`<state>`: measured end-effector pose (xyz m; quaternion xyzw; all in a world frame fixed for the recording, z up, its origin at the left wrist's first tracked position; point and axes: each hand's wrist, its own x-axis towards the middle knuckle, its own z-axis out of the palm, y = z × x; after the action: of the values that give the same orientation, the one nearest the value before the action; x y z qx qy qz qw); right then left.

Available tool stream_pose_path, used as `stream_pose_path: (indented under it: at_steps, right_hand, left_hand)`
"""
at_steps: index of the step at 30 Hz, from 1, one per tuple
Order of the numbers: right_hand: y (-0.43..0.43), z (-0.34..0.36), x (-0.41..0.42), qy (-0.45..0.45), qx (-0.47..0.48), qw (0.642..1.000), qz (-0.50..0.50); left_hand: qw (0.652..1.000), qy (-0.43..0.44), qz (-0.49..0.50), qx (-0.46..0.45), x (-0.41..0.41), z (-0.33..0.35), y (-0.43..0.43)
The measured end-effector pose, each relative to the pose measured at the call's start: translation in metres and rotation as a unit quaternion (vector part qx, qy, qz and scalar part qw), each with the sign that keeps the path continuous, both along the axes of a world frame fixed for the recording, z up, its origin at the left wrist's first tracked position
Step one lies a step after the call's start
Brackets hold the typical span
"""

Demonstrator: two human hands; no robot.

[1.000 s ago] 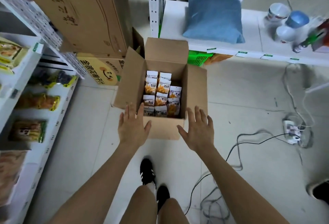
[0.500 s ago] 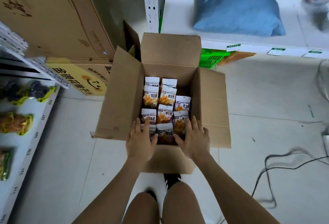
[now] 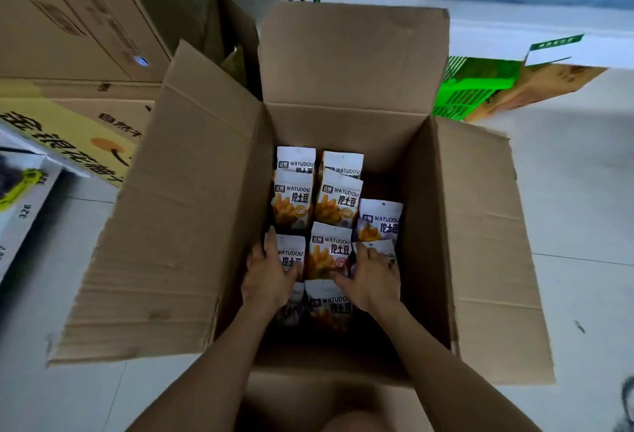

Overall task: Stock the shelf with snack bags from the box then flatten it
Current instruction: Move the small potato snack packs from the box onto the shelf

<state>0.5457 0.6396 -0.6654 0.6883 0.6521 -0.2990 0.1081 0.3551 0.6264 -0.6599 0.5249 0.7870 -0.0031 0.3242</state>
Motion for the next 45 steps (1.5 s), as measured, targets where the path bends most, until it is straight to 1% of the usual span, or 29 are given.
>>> stream_pose_path:
  at_steps: [4,8,13,17,20,23,28,30,32,37,41,45]
  right_hand:
    - [0.021,-0.046,-0.002,0.023,-0.027,0.999,-0.035]
    - [0.034,-0.082,-0.002,0.047,-0.005,0.998,-0.032]
    - [0.048,-0.107,-0.004,0.075,-0.012,0.997,-0.026]
    - [0.05,-0.123,-0.007,0.12,-0.029,0.99,-0.074]
    - [0.051,-0.134,-0.011,0.129,-0.033,0.987,-0.092]
    - [0.054,-0.142,-0.016,0.169,-0.062,0.972,-0.151]
    - [0.056,-0.13,-0.02,0.284,-0.048,0.923,-0.253]
    - [0.056,-0.122,-0.018,0.327,-0.041,0.903,-0.278]
    - [0.056,-0.114,-0.016,0.346,-0.028,0.89,-0.297]
    - [0.053,-0.084,-0.01,0.399,0.019,0.854,-0.334]
    - [0.054,-0.054,-0.008,0.409,0.046,0.846,-0.338]
    - [0.052,-0.014,-0.003,0.421,0.05,0.84,-0.34]
  left_hand:
    - [0.997,-0.048,0.052,-0.011,-0.008,-0.047,0.016]
    - [0.988,-0.105,0.11,-0.029,-0.011,-0.083,0.013]
    - [0.97,-0.177,0.164,-0.014,-0.018,-0.108,0.017]
    - [0.961,-0.195,0.19,-0.043,-0.024,-0.121,0.025]
    - [0.953,-0.224,0.199,-0.05,-0.025,-0.125,0.031]
    - [0.943,-0.248,0.217,-0.05,-0.024,-0.124,0.036]
    - [0.928,-0.272,0.252,-0.025,-0.021,-0.112,0.038]
    - [0.925,-0.268,0.268,-0.01,-0.02,-0.105,0.04]
    - [0.921,-0.268,0.282,-0.008,-0.018,-0.1,0.04]
    - [0.923,-0.272,0.272,0.005,-0.015,-0.079,0.038]
    - [0.925,-0.278,0.255,0.038,-0.014,-0.054,0.038]
    - [0.924,-0.293,0.241,0.052,-0.012,-0.023,0.033]
